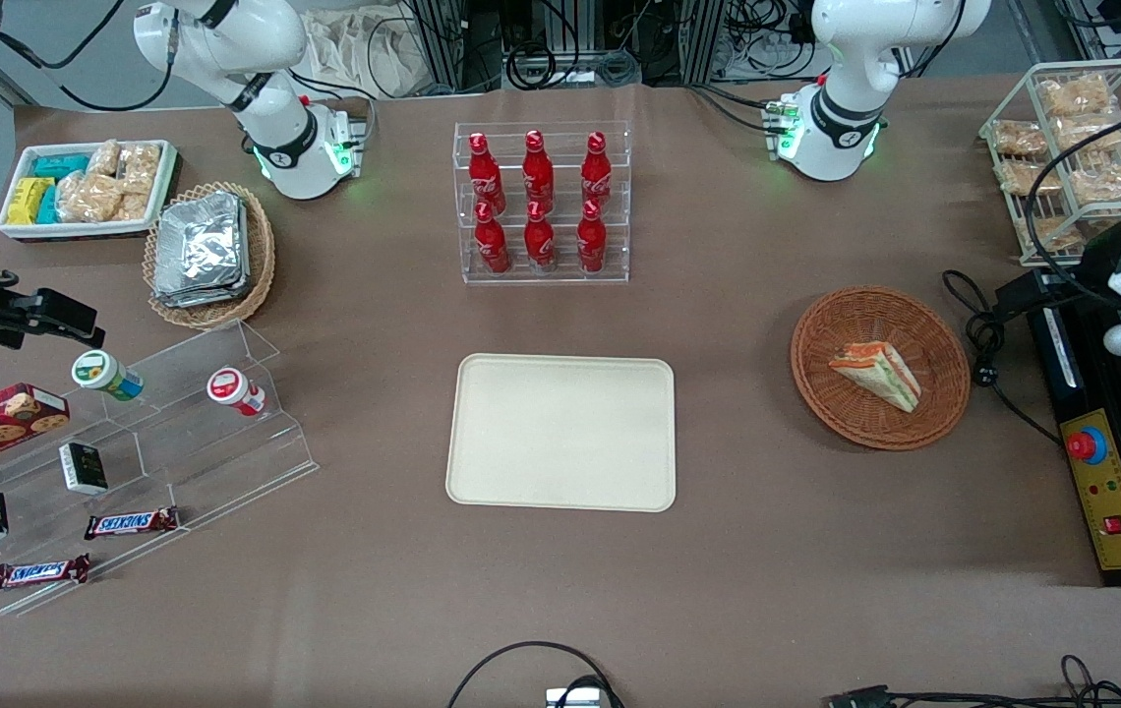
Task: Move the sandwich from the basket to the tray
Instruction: 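Lower the open left gripper over the sandwich in the wicker basket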
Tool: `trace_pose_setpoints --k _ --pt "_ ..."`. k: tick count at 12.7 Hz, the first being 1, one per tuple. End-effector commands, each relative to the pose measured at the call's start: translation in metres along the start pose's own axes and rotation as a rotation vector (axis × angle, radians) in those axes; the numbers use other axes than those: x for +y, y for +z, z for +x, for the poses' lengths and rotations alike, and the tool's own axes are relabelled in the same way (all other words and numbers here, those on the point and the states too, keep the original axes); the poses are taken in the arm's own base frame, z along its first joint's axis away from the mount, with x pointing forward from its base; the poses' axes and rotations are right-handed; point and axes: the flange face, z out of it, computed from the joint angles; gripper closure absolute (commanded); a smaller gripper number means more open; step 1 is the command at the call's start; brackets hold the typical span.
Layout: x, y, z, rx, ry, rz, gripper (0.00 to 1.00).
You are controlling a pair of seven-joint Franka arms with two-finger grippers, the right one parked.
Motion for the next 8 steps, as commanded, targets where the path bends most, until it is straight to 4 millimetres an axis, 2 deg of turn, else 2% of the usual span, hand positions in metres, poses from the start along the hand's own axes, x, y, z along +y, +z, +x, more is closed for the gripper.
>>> trace_pose_setpoints --k 1,3,4,6,8 --pt "0.005 -0.001 0.018 -0.033 0.012 0.013 0.0" --pt "0.008 0.001 0.018 -0.038 0.024 0.013 0.0" --pt "0.006 0.009 0.019 -0.076 0.017 0.007 0.0" --pt "0.004 0.03 0.016 -0.15 -0.019 0.008 0.0" --pt "0.003 0.06 0.014 -0.179 -0.179 0.033 0.0"
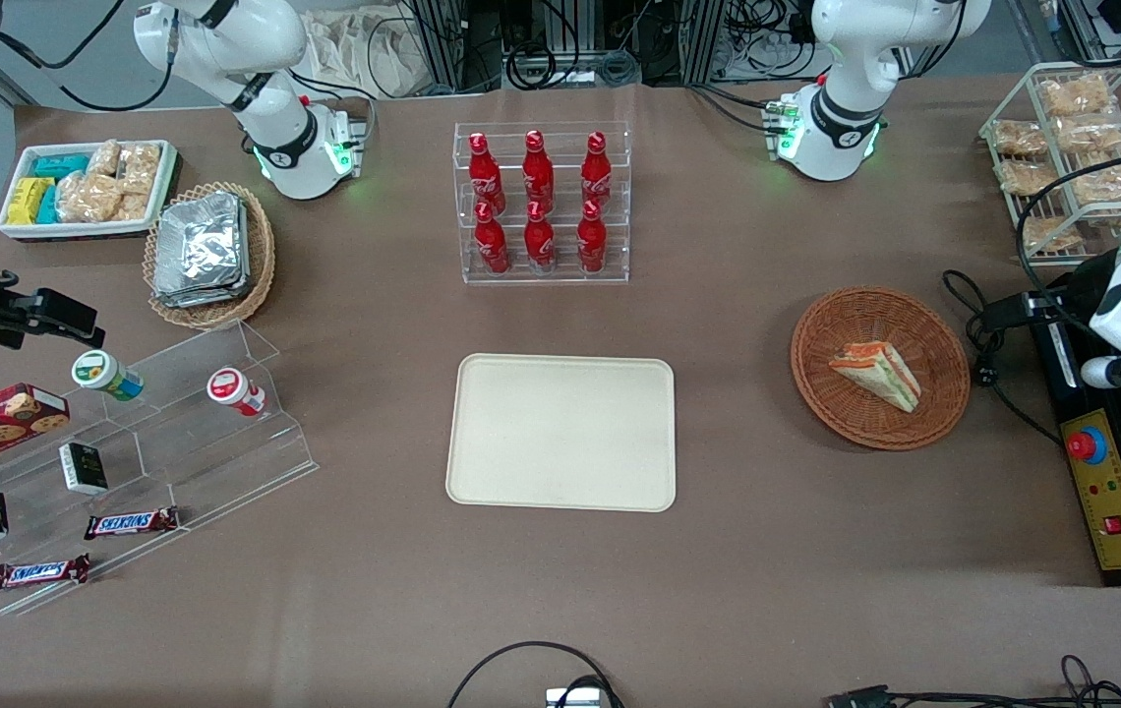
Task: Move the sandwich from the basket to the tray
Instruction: 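Lower the open left gripper over the sandwich in the wicker basket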
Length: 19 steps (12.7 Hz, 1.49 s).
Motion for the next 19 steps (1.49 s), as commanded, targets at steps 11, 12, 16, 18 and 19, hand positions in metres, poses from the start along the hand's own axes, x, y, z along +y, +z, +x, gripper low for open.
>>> trace_pose_setpoints --k 11,12,16,18,19 --pt "0.032 0.212 -0.008 0.132 -0.565 -0.043 0.0" --pt "0.032 0.216 -0.007 0.127 -0.565 -0.04 0.0" --pt "0.033 0.249 0.0 0.086 -0.626 -0.02 0.0" --pt "0.04 0.265 0.004 0.076 -0.634 -0.009 0.0" --pt "0.041 0.269 0.005 0.074 -0.639 -0.007 0.0"
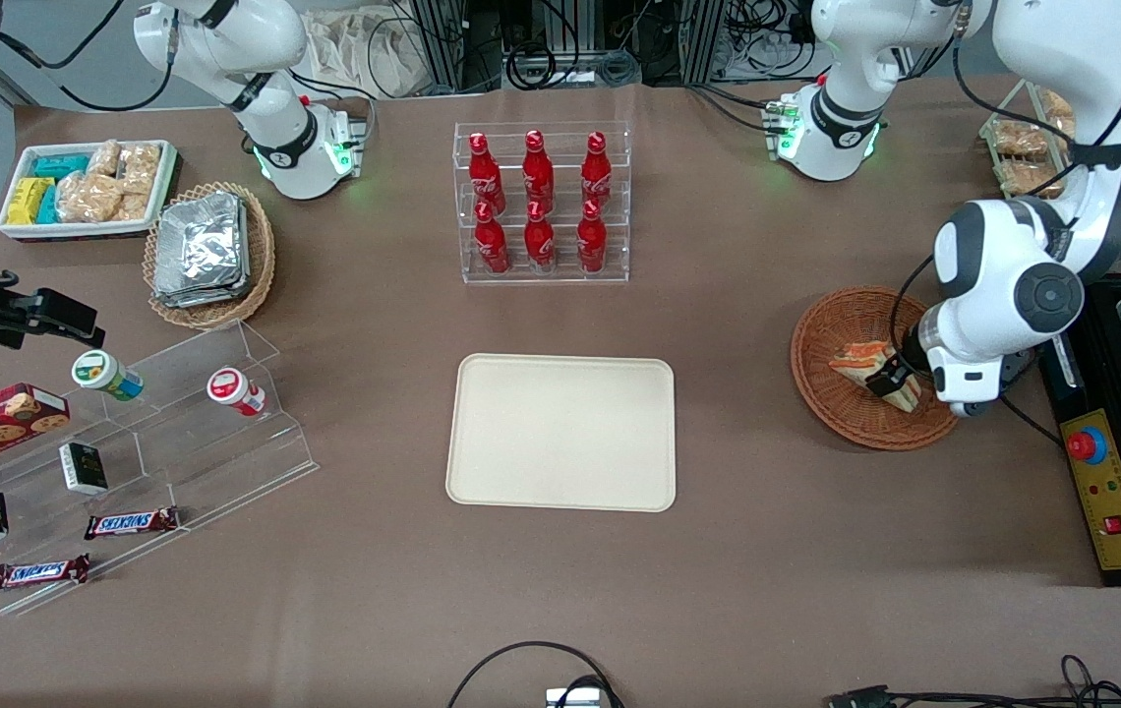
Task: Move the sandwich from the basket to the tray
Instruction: 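Lower the open left gripper over the sandwich in the wicker basket, then close the left gripper on the wrapped sandwich and lift it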
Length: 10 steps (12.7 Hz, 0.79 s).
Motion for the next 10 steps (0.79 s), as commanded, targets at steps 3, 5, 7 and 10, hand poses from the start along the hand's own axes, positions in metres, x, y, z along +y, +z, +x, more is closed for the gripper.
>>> trace_pose_setpoints --k 3,5,7,10 --pt "0.007 0.025 -0.002 0.0 -0.058 0.025 0.0" --pt "0.011 0.034 0.001 0.004 -0.146 0.018 0.11" --pt "0.012 0.035 0.002 0.008 -0.188 0.015 0.77" --pt "0.011 0.025 0.005 0.016 -0.195 0.004 1.0"
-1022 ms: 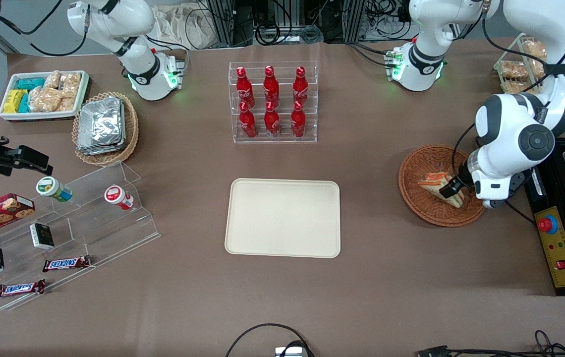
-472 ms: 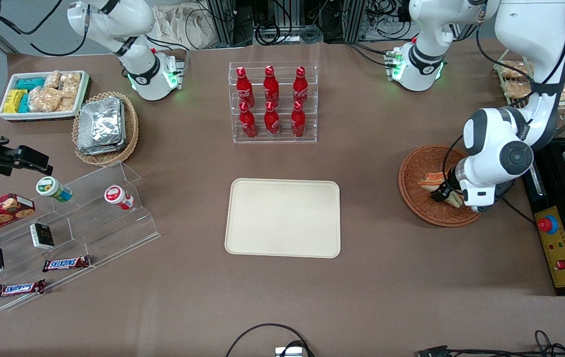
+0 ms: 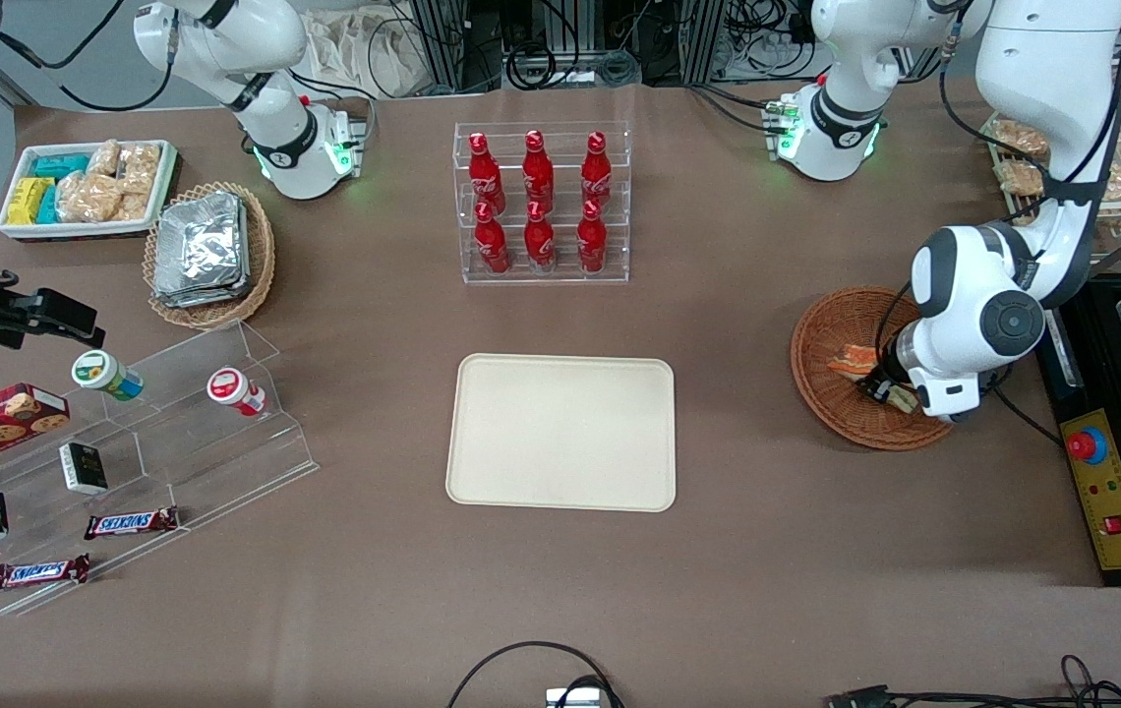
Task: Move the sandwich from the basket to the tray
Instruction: 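Close the left gripper on the wrapped sandwich and lift it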
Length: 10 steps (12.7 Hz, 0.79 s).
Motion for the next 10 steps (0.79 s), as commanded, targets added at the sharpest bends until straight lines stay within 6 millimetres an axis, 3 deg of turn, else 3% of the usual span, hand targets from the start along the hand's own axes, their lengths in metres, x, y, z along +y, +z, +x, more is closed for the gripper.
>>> trace_pose_setpoints --k 1,3,7,9,10 --pt "0.005 -0.025 0.004 0.032 -0.018 -0.027 1.0" --pt "0.012 -0.063 0.009 0.014 -0.002 0.007 1.0" --pt "0.033 -0.176 0.008 -0.025 0.134 0.037 1.0" --pt "0.054 -0.224 -0.017 -0.009 0.33 -0.006 1.0" --pt "0.064 -0.236 -0.031 -0.033 0.43 -0.049 1.0"
